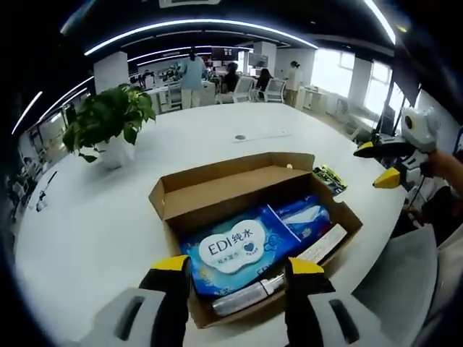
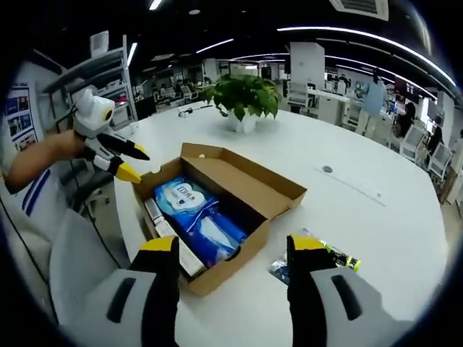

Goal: Operate the shoe box by opening the lid, removing the specified soft item, and placing it in the target area until the item is outside and the box remains undamaged.

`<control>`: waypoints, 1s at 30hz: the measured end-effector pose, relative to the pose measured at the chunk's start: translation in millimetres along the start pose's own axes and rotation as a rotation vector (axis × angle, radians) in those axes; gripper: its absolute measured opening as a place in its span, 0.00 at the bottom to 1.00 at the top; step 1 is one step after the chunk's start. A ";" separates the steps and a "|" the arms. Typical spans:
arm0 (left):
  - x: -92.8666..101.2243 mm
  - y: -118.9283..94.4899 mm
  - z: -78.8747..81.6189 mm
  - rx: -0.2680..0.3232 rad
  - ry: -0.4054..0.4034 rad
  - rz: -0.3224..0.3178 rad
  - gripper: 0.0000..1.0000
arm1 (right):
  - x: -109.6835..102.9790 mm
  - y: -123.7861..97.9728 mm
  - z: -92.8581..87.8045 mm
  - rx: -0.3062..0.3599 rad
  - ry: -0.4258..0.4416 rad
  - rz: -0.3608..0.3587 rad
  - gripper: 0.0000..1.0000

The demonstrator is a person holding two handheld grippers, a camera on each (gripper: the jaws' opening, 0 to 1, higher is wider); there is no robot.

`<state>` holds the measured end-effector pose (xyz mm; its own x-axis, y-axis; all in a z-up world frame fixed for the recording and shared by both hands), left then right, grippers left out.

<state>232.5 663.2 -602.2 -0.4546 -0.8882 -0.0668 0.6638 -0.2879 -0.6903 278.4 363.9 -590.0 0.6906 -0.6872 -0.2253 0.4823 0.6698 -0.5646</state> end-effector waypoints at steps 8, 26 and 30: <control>-9.9 -3.3 -20.8 -0.021 -0.041 0.043 0.44 | -9.4 17.7 2.0 -0.004 0.045 0.040 0.48; -22.1 2.4 -56.0 -0.072 -0.114 0.112 0.24 | -34.7 65.9 -4.4 -0.076 -0.010 0.105 0.39; -24.0 4.5 -61.6 -0.080 -0.153 0.123 0.16 | -41.0 78.2 -6.1 -0.087 -0.023 0.123 0.39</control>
<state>209.8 705.3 -648.0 -0.2735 -0.9607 -0.0482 0.6567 -0.1499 -0.7392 284.5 442.8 -629.7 0.7541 -0.5942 -0.2798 0.3454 0.7211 -0.6006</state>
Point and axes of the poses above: the point that each gripper's makers call its tool centre point, and the gripper's own axes: y roughly forward along the fingers, x roughly to its right, z roughly out of its top, the point moved 7 cm from there along -y, roughly backward along the fingers, and after that the axes turned 9 degrees about y, right-handed, at the moved point
